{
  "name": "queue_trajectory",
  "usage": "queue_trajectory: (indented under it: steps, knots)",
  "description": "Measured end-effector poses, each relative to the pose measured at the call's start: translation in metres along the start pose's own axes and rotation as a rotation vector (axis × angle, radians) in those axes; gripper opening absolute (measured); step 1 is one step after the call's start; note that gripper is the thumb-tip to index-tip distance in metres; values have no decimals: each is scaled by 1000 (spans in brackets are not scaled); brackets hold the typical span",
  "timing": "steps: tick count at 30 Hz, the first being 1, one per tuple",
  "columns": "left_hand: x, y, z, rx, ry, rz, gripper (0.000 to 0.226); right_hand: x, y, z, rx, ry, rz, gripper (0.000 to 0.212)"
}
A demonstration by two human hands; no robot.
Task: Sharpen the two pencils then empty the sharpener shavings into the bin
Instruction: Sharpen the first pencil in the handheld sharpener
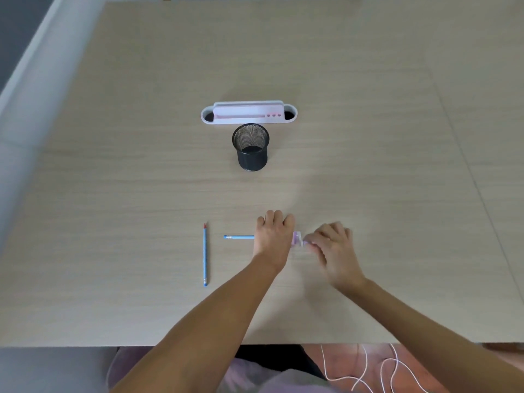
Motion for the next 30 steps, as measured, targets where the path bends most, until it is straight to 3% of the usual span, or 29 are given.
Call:
queue_trajectory:
  steps: [3,5,10,14,18,21,24,27,30]
  knots:
    - [2,1,-2,-2,-2,4,58,-19,3,-45,-50,7,116,19]
    - [3,0,-3,-12,-12,0,57,-33,23,-59,8,50,173,19]
    - [-1,-2,-2,8,-25,-21,57,-26,46,5,117,88,121,22]
    - [-1,-4,-2,-24,6,-12,54,-5,11,22,30,82,-26,25]
    - [1,0,-4,-10,14,5,57,-17,4,-43,-67,21,161,15]
    - [3,2,-7,-16,-7,12,58,-38,37,-51,44,90,190,18]
    - [1,0,-4,-25,-16,-7,59,-27,49,2,101,120,149,16]
    - [-2,-2,-1,-37,9,-21,55,-5,19,33,32,125,13,23]
    - [0,-4,-3,-47,3,0,54,-3,-6,-11,-93,33,118,18]
Point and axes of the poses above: each hand's wrist, its own z-axis away from the middle knuckle, its own y-axis out of the palm, x = y × z, the point moved 6 cm from there along -z, towards the middle knuckle, and after that the axes turned 5 degrees about -z, right-handed, at the moved point
